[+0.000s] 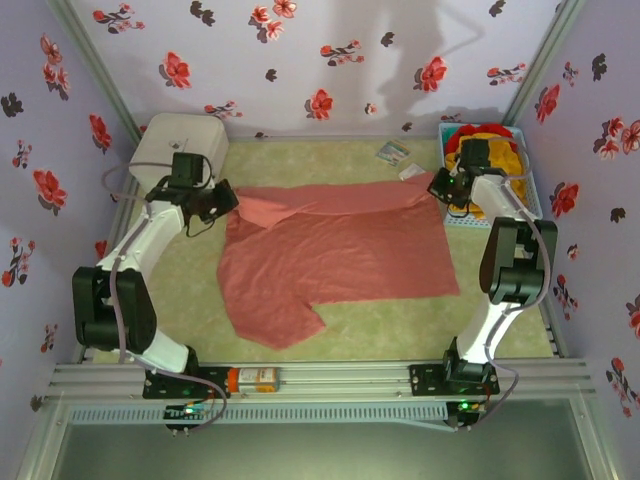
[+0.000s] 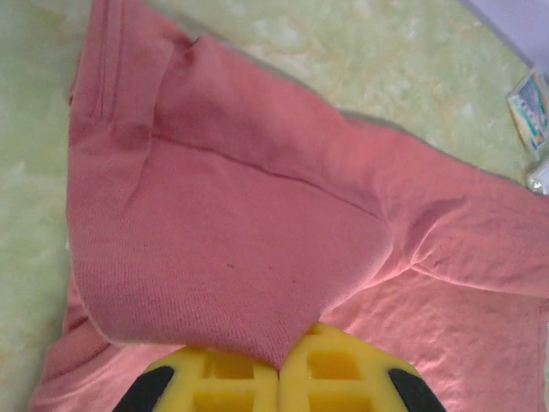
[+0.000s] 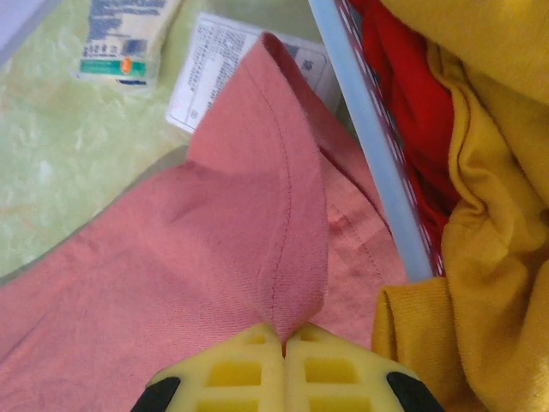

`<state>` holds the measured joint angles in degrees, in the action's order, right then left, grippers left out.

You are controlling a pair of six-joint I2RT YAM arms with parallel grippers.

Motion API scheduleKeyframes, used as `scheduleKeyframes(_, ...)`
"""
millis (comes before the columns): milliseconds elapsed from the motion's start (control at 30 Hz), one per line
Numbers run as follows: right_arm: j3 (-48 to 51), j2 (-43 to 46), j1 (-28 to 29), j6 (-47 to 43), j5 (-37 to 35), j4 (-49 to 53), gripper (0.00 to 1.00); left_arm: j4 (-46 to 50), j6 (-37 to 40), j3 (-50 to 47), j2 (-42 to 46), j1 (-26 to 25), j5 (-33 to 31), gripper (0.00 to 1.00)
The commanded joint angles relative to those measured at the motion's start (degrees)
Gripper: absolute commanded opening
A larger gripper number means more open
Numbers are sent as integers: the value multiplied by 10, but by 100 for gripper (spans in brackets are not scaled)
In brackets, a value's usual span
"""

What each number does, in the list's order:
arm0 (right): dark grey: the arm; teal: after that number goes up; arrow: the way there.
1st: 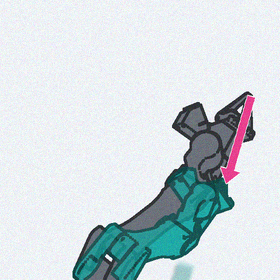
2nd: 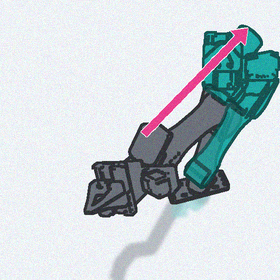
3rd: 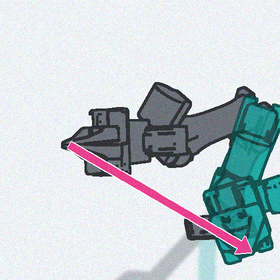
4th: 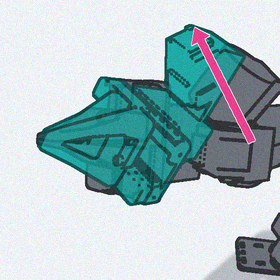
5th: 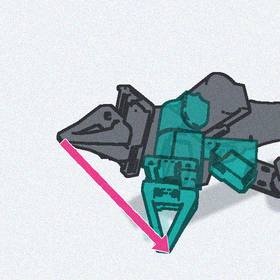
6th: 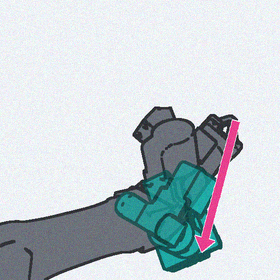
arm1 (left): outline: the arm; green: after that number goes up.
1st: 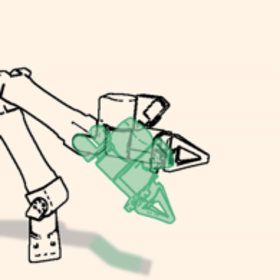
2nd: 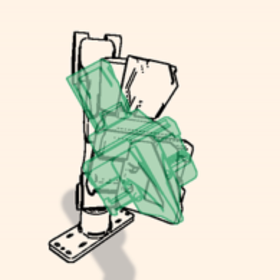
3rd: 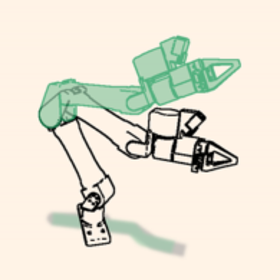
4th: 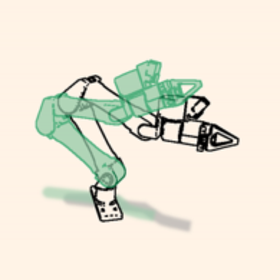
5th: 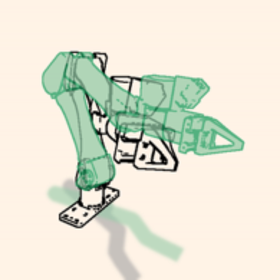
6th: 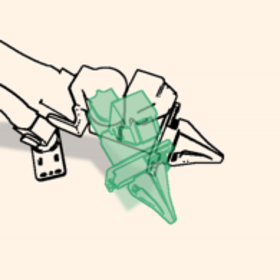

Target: Fold and stack the t-shirts

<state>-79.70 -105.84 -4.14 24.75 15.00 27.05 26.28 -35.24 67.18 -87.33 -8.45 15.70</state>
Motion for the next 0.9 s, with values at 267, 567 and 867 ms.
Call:
scheduleKeyframes(267, 4, -12, -4, -14, -55, 42, 0, -13, -51, -62, 46, -8, 7, 0)
scheduleKeyframes(567, -2, -29, -4, -18, -70, 55, 0, -21, -66, -117, 80, -11, 8, 2)
scheduleKeyframes(867, -7, -27, -4, -27, -94, 72, 26, 5, -47, -166, 99, -11, 7, 40)
